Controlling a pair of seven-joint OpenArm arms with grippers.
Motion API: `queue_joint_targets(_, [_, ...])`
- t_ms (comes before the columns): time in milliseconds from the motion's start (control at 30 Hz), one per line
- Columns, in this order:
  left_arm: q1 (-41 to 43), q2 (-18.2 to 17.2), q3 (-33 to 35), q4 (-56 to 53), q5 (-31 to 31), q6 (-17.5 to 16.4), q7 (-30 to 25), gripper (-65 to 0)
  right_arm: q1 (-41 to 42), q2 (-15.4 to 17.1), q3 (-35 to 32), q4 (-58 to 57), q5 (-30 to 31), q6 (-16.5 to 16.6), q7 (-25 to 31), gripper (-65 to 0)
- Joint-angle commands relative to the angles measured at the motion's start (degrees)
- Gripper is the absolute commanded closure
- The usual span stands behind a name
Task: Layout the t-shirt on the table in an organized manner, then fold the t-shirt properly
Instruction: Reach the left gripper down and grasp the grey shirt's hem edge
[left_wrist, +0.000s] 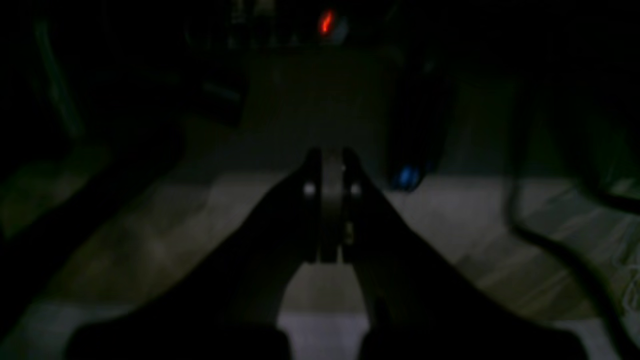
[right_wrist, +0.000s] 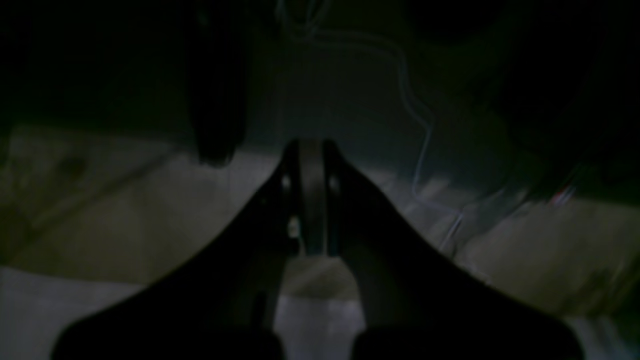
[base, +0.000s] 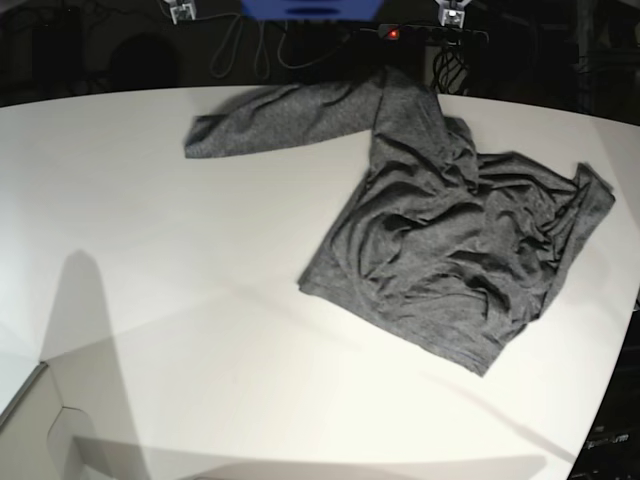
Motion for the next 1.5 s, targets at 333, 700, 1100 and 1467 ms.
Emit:
queue_joint_targets(333, [15.6, -6.6, -4.5, 33.5, -4.9, 0.6, 8.0, -0.1, -16.7, 1.8, 8.7, 31.3, 0.1, 0.1, 0.6, 0.0])
queue_joint_targets(700, [26.9, -5.1, -14.5, 56.7, -5.1, 0.6, 7.9, -0.1, -22.3, 1.7, 11.8, 55.0, 0.1, 0.1, -3.9, 0.0])
queue_joint_targets(1100, [22.6, 3.9, -25.4, 59.5, -5.2, 0.2, 7.6, -0.1, -9.5, -3.5, 11.4, 56.6, 0.1, 0.1, -2.8, 0.0])
queue_joint_targets(1467, [9.8, 5.3, -28.6, 59.4, -5.2, 0.2, 8.1, -8.2, 2.3, -5.8, 8.7, 56.4, 0.1, 0.1, -8.2, -18.3])
